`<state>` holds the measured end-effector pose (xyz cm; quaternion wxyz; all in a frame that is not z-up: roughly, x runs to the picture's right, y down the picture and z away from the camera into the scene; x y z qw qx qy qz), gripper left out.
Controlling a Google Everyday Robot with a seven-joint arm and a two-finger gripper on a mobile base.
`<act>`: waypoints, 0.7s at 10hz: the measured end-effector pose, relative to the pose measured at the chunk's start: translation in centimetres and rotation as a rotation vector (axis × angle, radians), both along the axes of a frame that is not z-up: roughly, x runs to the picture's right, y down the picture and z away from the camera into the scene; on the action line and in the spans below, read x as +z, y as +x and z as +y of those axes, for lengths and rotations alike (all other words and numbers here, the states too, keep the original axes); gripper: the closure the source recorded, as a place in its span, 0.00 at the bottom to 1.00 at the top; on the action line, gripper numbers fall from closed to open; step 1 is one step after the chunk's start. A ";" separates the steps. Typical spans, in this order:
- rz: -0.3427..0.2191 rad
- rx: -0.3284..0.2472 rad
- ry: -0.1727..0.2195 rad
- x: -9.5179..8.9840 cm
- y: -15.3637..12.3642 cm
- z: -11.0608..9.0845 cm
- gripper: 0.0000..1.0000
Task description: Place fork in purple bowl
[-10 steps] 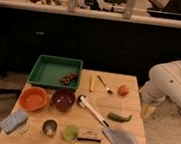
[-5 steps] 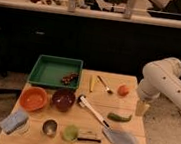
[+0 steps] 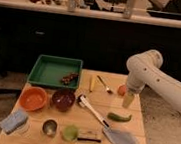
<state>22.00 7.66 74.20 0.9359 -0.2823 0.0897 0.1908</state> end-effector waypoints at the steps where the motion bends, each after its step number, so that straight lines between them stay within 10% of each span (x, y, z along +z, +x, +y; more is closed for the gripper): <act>1: 0.019 0.032 0.001 1.0 0.0 0.2 0.20; 7: -0.032 0.163 0.143 6.0 -2.7 -0.2 0.20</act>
